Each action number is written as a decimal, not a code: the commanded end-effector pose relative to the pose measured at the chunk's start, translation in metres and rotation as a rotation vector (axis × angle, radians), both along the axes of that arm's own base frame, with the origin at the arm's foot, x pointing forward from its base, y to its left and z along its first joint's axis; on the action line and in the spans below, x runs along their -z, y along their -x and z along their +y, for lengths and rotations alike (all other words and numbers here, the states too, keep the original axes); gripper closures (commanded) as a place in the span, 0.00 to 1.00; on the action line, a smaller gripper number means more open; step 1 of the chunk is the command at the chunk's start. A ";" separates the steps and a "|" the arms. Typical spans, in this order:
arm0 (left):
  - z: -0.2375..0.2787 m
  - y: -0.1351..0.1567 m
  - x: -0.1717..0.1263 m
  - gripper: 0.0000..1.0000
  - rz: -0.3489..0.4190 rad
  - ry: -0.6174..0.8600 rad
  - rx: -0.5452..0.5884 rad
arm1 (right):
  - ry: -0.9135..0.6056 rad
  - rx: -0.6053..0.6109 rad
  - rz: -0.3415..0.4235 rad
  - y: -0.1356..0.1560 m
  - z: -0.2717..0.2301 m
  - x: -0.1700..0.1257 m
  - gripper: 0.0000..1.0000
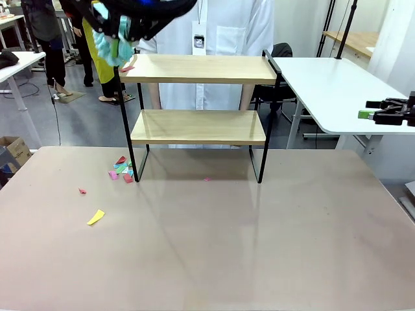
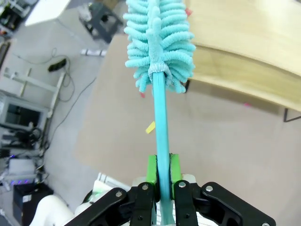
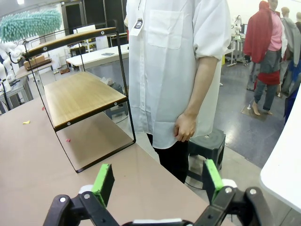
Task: Clean the shelf.
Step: Clean the specific section of the Shelf indicated by the human with the Duster, then hand the Duster back to the human.
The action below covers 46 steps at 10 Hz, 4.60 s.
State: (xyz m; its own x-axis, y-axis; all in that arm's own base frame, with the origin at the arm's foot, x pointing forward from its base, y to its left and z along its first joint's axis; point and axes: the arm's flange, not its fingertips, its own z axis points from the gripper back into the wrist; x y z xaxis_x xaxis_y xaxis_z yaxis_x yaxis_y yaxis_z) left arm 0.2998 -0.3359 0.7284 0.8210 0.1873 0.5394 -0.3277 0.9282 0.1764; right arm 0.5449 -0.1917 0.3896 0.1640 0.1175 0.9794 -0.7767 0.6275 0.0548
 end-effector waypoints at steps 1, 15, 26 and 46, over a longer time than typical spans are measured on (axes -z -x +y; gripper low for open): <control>0.035 0.015 -0.011 0.87 -0.080 0.092 0.141 | 0.000 -0.003 -0.006 0.000 0.002 -0.003 0.00; 0.150 0.052 0.018 0.87 0.249 0.122 1.392 | 0.000 -0.003 -0.006 0.000 0.002 -0.003 0.00; 0.151 0.016 0.110 0.87 0.860 -0.127 1.514 | 0.000 -0.003 -0.006 0.000 0.002 -0.003 0.00; 0.162 0.020 0.110 0.87 0.829 -0.045 1.493 | 0.027 -0.095 -0.031 0.017 0.024 -0.017 0.00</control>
